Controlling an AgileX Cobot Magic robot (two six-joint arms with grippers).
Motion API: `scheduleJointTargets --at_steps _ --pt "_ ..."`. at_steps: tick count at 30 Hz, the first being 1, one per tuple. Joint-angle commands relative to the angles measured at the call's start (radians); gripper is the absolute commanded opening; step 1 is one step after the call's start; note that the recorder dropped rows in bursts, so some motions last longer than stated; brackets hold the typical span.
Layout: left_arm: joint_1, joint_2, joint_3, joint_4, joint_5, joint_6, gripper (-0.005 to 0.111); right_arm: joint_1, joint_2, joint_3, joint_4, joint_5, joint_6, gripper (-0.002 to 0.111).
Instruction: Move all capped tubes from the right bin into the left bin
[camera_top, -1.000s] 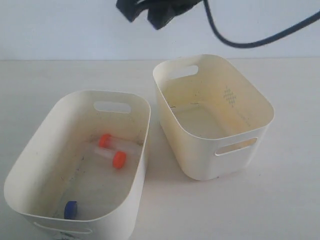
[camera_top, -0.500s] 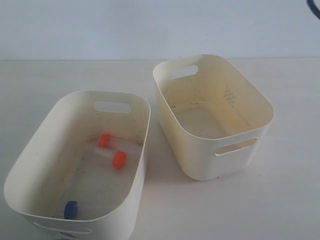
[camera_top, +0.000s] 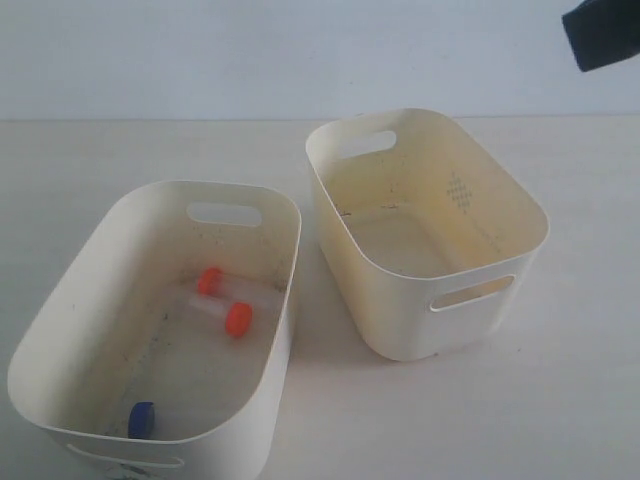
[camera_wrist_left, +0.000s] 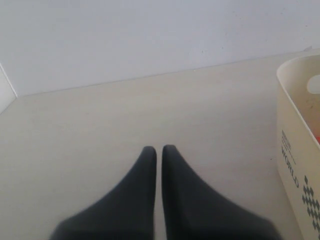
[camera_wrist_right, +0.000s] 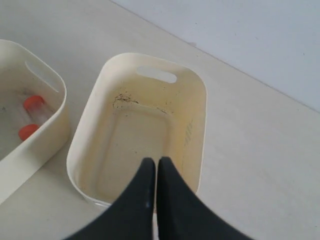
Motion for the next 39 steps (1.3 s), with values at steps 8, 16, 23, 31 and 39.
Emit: scheduleJointTargets --at_steps 8,16,23,31,39 --pt "0.001 -0.003 -0.004 -0.001 -0.008 -0.012 0.004 -0.001 -0.010 0.005 -0.002 0.003 0.007 0.001" --pt "0.001 -0.003 -0.004 -0.001 -0.008 -0.012 0.004 0.001 -0.009 0.005 -0.002 0.003 0.007 0.001" --pt "0.001 -0.003 -0.004 -0.001 -0.008 -0.012 0.004 -0.029 -0.085 0.008 0.000 -0.059 0.004 0.001" --pt "0.001 -0.003 -0.004 -0.001 -0.008 -0.012 0.004 -0.412 -0.344 0.314 0.247 -0.502 0.004 0.001" --pt "0.001 -0.003 -0.004 -0.001 -0.008 -0.012 0.004 -0.670 -0.692 0.902 0.252 -0.861 0.002 0.001"
